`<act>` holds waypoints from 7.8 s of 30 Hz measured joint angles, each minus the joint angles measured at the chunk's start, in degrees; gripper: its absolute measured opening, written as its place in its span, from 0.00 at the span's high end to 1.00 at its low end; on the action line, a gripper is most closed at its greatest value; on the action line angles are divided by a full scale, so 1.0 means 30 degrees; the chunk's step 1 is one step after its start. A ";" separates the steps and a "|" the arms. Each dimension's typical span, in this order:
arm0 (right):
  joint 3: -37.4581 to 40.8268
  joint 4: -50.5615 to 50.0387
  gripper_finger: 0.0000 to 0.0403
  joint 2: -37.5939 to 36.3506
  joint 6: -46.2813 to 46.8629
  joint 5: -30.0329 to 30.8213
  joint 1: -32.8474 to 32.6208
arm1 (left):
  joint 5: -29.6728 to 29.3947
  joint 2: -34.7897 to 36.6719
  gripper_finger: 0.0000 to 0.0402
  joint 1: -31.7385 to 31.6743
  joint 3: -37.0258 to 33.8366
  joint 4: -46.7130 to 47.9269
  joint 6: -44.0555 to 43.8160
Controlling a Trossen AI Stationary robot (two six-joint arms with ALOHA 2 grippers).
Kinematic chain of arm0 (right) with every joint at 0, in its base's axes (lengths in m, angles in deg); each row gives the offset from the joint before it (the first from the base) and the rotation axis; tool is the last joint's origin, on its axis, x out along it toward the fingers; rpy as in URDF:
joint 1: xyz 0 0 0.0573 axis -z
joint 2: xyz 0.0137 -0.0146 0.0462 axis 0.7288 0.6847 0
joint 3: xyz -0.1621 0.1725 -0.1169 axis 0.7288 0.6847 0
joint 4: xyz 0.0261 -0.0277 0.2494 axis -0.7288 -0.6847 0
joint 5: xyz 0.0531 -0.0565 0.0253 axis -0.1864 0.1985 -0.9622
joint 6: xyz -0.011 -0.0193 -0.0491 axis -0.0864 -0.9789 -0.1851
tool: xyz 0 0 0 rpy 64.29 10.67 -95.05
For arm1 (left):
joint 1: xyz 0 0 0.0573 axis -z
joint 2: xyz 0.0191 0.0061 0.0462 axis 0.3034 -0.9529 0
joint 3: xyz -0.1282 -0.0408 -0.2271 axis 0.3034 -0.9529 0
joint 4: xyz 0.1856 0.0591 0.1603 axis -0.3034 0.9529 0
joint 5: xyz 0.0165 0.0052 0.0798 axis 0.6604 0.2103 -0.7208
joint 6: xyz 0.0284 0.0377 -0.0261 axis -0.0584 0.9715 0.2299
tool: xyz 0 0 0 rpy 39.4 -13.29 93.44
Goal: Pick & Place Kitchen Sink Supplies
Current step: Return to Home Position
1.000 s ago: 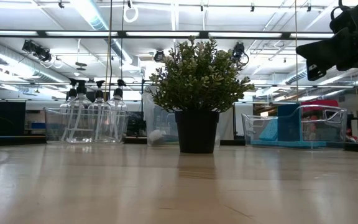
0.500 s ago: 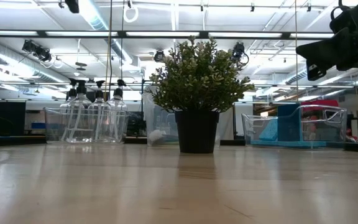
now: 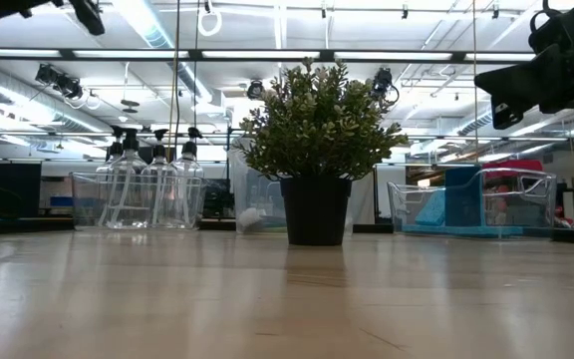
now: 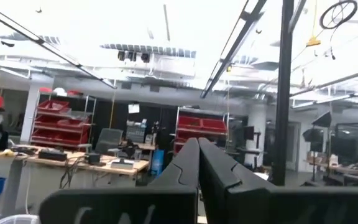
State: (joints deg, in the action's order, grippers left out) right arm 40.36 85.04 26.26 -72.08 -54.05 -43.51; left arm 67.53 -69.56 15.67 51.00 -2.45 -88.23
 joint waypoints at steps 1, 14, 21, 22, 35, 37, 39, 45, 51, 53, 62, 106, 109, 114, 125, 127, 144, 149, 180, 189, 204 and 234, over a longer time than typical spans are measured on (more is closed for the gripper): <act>0.0000 0.0000 0.99 0.0000 -0.0002 0.0000 0.0001 | 0.0000 0.0387 0.99 0.0011 -0.0288 -0.0034 -0.0007; 0.0000 0.0000 0.99 0.0000 -0.0002 0.0000 -0.0002 | -0.0007 0.2831 0.99 -0.0062 -0.4031 -0.2466 -0.0072; 0.0000 -0.0007 0.99 0.0000 -0.0002 0.0000 0.0005 | -0.0115 0.3382 0.99 -0.0062 -0.4914 -0.2742 -0.0058; 0.0000 0.0000 0.99 0.0000 0.0002 0.0006 0.0000 | -0.0263 0.3382 0.99 -0.0062 -0.5010 -0.2770 -0.0058; 0.0000 0.0000 0.99 0.0000 0.0000 0.0000 -0.0001 | -0.0743 0.3375 0.99 -0.0062 -0.5615 -0.2435 0.0425; 0.0000 0.0000 0.99 0.0000 -0.0002 0.0000 0.0001 | -0.0743 0.3368 0.99 -0.0062 -0.5615 -0.1677 0.0423; 0.0000 -0.0002 0.99 0.0000 0.0005 0.0000 -0.0002 | -0.0743 0.3368 0.99 -0.0062 -0.5615 -0.0916 0.0423; 0.0000 0.0000 0.99 0.0000 -0.0002 0.0000 0.0002 | -0.0746 0.3368 0.99 -0.0062 -0.5623 0.1254 0.0423; 0.0000 0.0000 0.99 0.0000 0.0002 0.0004 0.0005 | -0.0750 0.3368 0.99 -0.0062 -0.5623 0.2679 0.0437; 0.0000 0.0000 0.99 0.0000 -0.0002 0.0000 -0.0001 | -0.0755 0.3371 0.99 -0.0062 -0.5623 0.3124 0.0444; 0.0000 0.0000 0.99 0.0000 -0.0002 0.0000 0.0004 | -0.0816 0.3368 0.99 -0.0054 -0.5630 0.4853 0.0474; 0.0000 -0.0007 0.99 0.0000 0.0004 0.0000 -0.0002 | -0.0832 0.3280 0.99 -0.0061 -0.5645 0.5693 -0.2732; 0.0000 -0.0005 0.99 0.0000 0.0003 0.0000 -0.0002 | -0.0816 0.3280 0.99 -0.0057 -0.5645 0.5652 -0.2737; 0.0000 -0.0006 0.99 0.0000 -0.0002 0.0000 -0.0002 | -0.0809 0.3280 0.99 -0.0061 -0.5645 0.5605 -0.2739; 0.0000 -0.0007 0.99 0.0000 -0.0002 0.0000 0.0005 | -0.0801 0.3280 0.99 -0.0058 -0.5645 0.5601 -0.2739; 0.0000 -0.0005 0.99 0.0000 0.0000 0.0000 -0.0002 | -0.0801 0.3280 0.99 -0.0055 -0.5645 0.5605 -0.2739; 0.0000 -0.0007 0.99 0.0000 0.0005 0.0000 -0.0002 | -0.0801 0.3280 0.99 -0.0062 -0.5645 0.5598 -0.2739; 0.0000 -0.0007 0.99 0.0000 -0.0002 0.0007 -0.0002 | -0.0801 0.3280 0.99 -0.0056 -0.5645 0.5598 -0.2745; 0.0000 -0.0007 0.99 0.0000 -0.0001 0.0000 0.0004 | -0.0798 0.3284 0.99 -0.0061 -0.5652 0.5601 -0.2747; 0.0000 -0.0002 0.99 0.0000 0.0002 0.0003 -0.0002 | -0.0795 0.3287 0.99 -0.0062 -0.5651 0.5598 -0.2743; 0.0000 0.0000 0.99 0.0000 0.0001 0.0003 -0.0002 | -0.0799 0.3286 0.99 -0.0062 -0.5652 0.5598 -0.2747; 0.0000 -0.0007 0.99 0.0000 0.0003 0.0005 -0.0002 | -0.0796 0.3288 0.99 -0.0056 -0.5647 0.5600 -0.2745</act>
State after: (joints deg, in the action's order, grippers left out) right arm 40.36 85.01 26.26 -72.07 -54.04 -43.52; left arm 65.15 -59.69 15.50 34.06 14.35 -96.46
